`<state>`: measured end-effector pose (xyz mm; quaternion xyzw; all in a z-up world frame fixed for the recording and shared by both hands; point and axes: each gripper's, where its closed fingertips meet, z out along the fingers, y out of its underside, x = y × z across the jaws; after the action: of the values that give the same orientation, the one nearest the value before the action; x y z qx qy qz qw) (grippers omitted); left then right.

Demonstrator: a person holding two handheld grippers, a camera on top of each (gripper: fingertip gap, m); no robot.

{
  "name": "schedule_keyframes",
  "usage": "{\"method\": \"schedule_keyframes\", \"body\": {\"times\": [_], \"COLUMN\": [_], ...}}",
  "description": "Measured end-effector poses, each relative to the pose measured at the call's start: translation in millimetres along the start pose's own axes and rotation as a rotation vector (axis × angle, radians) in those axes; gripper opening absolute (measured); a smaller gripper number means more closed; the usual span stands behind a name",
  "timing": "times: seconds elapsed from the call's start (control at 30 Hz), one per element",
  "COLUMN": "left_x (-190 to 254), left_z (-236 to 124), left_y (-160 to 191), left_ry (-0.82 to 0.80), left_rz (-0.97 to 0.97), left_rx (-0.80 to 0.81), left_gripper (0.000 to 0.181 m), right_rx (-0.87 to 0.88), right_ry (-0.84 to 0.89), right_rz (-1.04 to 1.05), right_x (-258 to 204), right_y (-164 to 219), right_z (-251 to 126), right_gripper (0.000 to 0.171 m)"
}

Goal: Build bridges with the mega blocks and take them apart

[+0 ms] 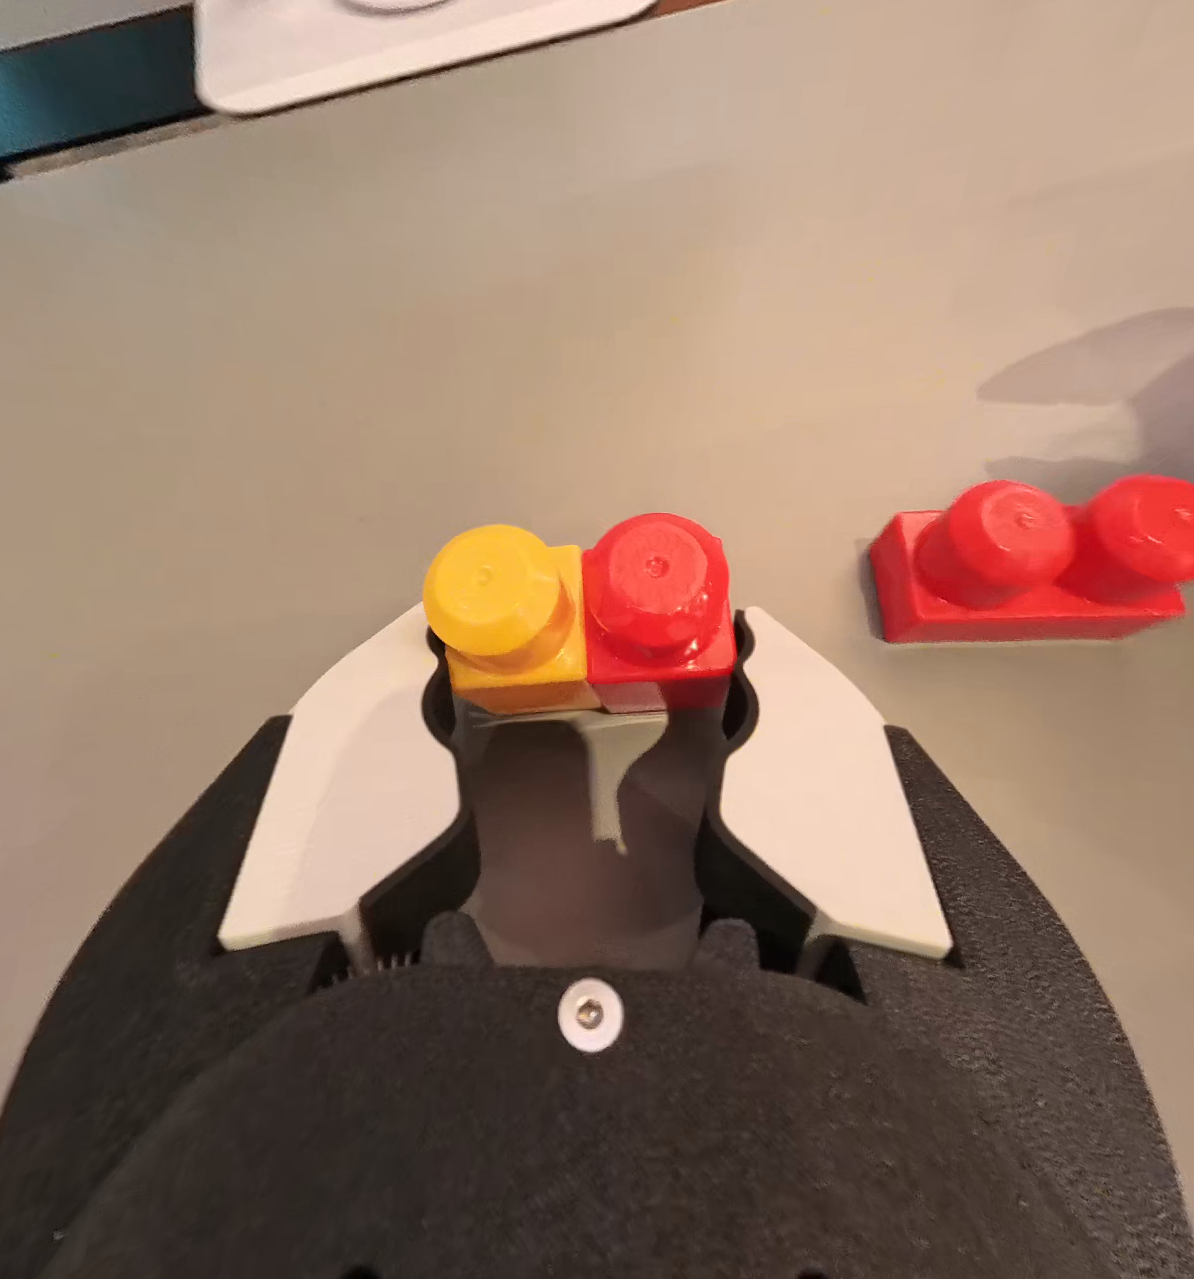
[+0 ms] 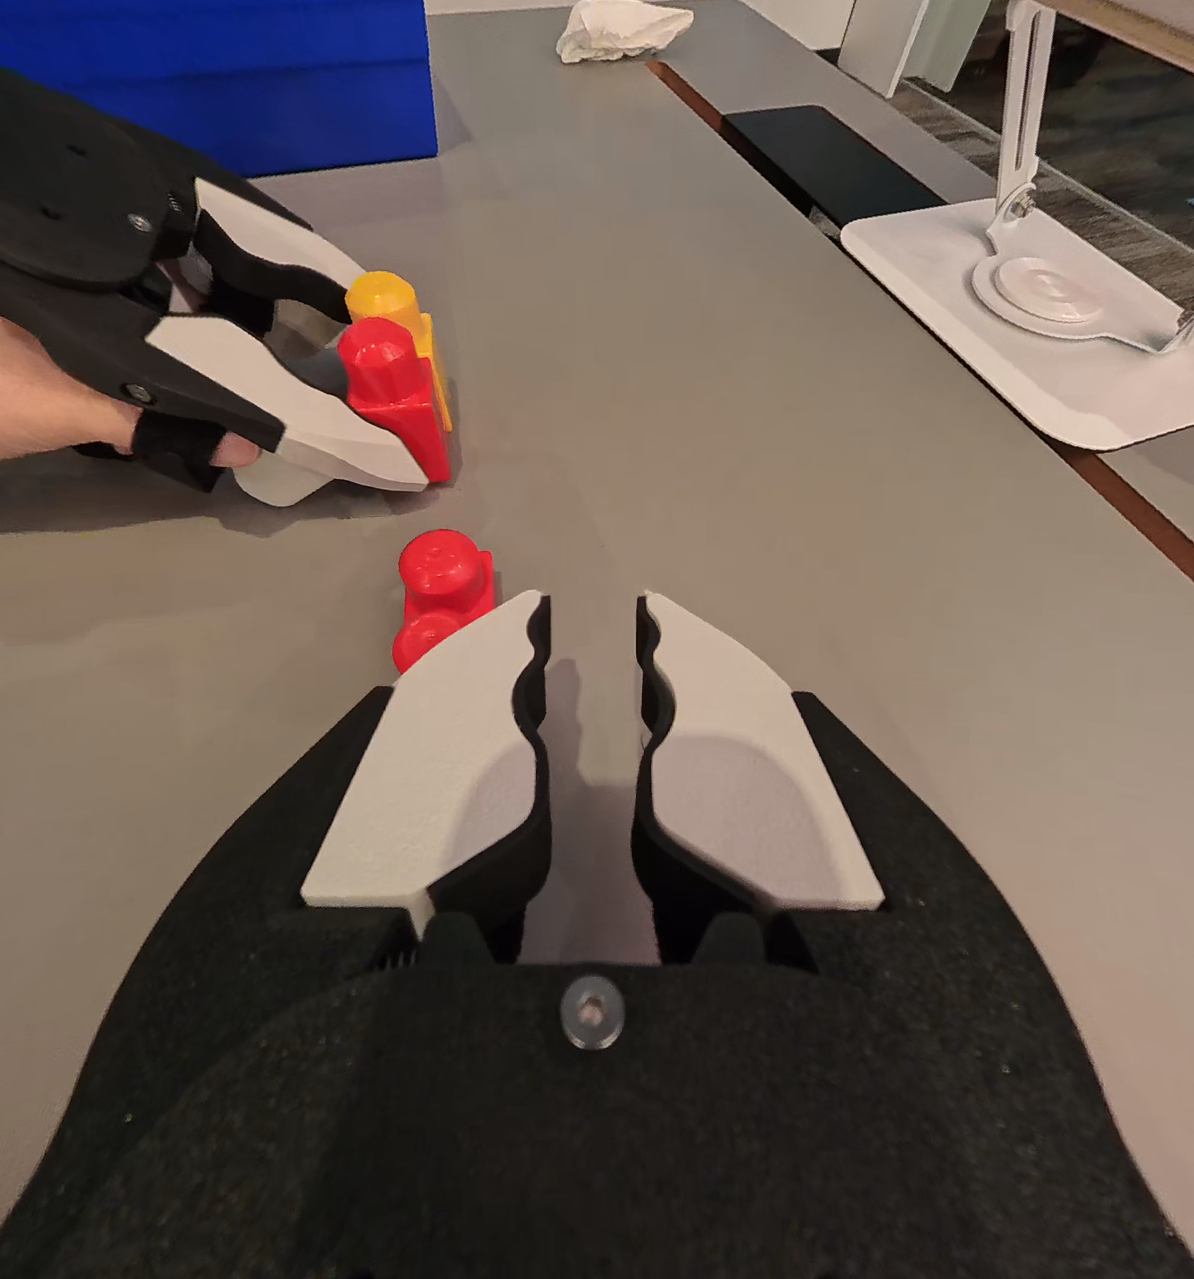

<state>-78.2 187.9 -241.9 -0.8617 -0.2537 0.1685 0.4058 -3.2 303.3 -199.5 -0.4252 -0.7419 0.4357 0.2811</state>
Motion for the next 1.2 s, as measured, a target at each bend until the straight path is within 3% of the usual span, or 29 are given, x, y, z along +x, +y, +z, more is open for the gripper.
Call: {"method": "schedule_keyframes", "body": {"times": [0.17, 0.4, 0.93, 1.2], "left_x": [-7, -12, -4, -2], "left_z": [-16, -52, -62, -63], "left_y": [7, 16, 20, 23], "left_ry": [0.098, 0.384, 0.468, 0.506], "left_rz": [0.118, 0.114, 0.314, 0.315], "left_rx": [0.033, 0.044, 0.073, 0.070], "left_gripper": [0.078, 0.077, 0.077, 0.077], "right_rx": [0.017, 0.005, -0.123, -0.116], "right_ry": [-0.039, -0.031, 0.007, -0.012], "right_rz": [-0.005, -0.105, -0.104, -0.079], "right_x": [-14, -43, -48, -48], "right_y": [-3, 6, 30, 27], "right_z": [-1, -9, 21, 25], "right_gripper": [0.029, 0.045, 0.037, 0.030]}}
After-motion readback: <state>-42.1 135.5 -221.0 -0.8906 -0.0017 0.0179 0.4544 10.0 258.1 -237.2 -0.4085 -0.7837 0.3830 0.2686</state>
